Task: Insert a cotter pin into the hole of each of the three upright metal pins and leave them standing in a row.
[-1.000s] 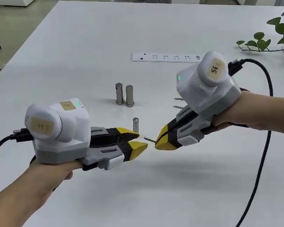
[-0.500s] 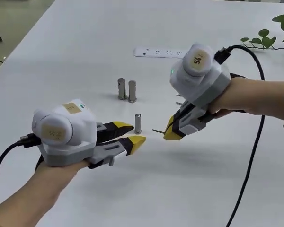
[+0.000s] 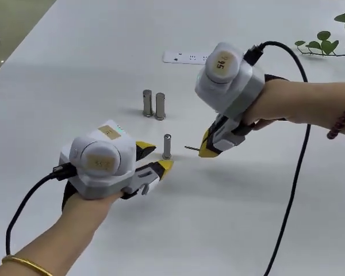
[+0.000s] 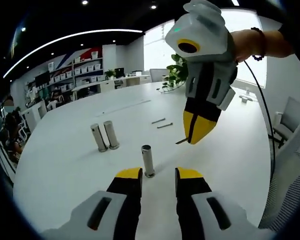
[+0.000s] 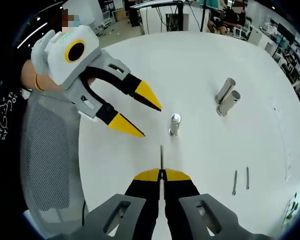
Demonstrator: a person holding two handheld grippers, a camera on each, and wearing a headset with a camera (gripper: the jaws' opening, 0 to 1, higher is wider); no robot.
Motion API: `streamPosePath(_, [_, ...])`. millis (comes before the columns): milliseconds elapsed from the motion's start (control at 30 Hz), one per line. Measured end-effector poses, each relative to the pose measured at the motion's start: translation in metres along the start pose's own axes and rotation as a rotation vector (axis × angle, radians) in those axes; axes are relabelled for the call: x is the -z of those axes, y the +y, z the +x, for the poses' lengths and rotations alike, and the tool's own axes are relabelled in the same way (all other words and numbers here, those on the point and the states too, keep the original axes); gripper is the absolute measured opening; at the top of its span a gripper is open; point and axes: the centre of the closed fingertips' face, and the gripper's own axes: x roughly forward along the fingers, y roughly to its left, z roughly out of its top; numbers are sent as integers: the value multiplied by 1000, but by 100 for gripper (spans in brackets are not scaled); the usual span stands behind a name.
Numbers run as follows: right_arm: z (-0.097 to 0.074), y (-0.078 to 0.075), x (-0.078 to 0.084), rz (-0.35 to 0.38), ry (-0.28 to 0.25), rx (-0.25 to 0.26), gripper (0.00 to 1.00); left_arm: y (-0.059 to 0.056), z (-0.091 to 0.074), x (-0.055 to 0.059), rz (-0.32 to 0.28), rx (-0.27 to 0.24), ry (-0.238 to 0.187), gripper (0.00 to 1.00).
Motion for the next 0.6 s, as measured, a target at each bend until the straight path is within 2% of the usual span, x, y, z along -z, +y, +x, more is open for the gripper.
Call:
streamPosePath(267, [0, -9, 0, -21, 48, 26, 0, 8, 15, 7, -7, -54, 21, 21])
streamPosePath(400, [1, -9, -3, 0, 47, 12, 0, 10, 22, 10, -55, -59, 25, 18])
streamPosePath(600, [4, -12, -6, -36, 77, 21, 0, 11, 31, 12, -64, -65, 25, 17])
